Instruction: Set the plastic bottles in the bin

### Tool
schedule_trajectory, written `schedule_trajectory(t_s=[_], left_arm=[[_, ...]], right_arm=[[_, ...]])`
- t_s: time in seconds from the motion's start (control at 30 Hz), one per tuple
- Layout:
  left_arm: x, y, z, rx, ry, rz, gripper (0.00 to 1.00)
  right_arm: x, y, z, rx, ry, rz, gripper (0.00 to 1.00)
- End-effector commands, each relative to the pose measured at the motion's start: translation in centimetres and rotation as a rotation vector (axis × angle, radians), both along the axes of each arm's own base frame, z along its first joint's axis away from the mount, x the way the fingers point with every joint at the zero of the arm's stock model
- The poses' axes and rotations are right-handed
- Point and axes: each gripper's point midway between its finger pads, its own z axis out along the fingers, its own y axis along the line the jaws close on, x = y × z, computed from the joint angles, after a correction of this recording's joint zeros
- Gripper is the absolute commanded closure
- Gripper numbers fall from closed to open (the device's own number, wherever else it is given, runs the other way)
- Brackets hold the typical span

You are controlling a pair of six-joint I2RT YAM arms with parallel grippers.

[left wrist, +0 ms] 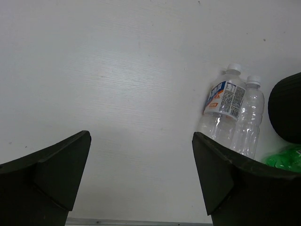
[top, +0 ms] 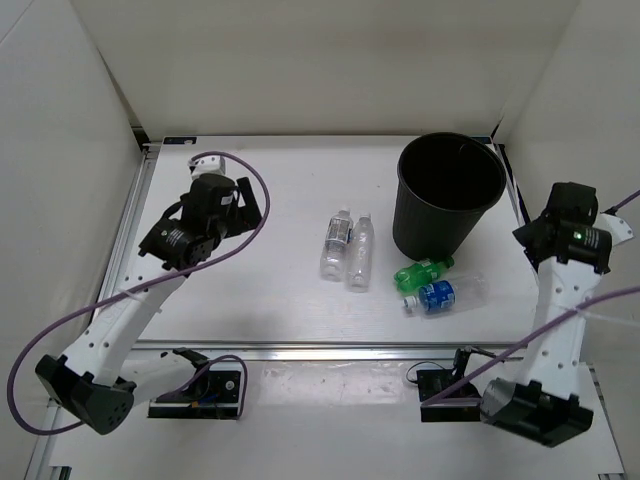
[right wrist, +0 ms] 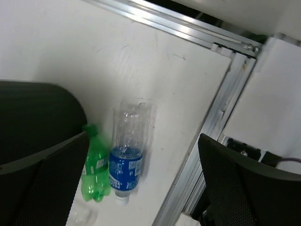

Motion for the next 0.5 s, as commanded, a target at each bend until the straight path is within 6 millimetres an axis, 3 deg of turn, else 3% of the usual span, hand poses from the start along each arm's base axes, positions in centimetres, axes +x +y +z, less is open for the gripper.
schedule_trajectory(t_s=[0.0,0.1,0.17,0.23,0.27,0.3,0.47], left_arm=[[-0.6,0.6,0.8,-0.022,-0.05,0.029,0.0],[-0.8,1.0,0.7,-0.016,-0.054,0.039,0.0],[-0.7,1.5,0.4,0.003,-0.054,0.061,0.0],[-0.7,1.4,0.4,-0.005,-0.054,0.066,0.0],[-0.9,1.5,0.2,-0.003,-0.051,0.066,0.0],[-1.0,1.6,-0.3,0.003,-0.041,0.066,0.0],[-1.4,1.8,-1.6,0.018,-0.017,0.065,0.0]], right_arm=[[1.3,1.9,-0.5,0.058,-0.04,0.232,0.0],[1.6,5.3,-2.8,0.24,-0.056,0.33,0.0],[1.5,8.1,-5.6,0.392,-0.076,0.361,0.0],[2.5,9.2,-6.5,0.428,-0.174,0.395,0.0],[2.0,9.8,-8.6,0.487,-0.162,0.373,0.0],[2.5,9.9,-9.2,0.512,-0.178,0.371,0.0],[2.3,10.9,-13.5,0.641,-0.084,0.349,0.0]])
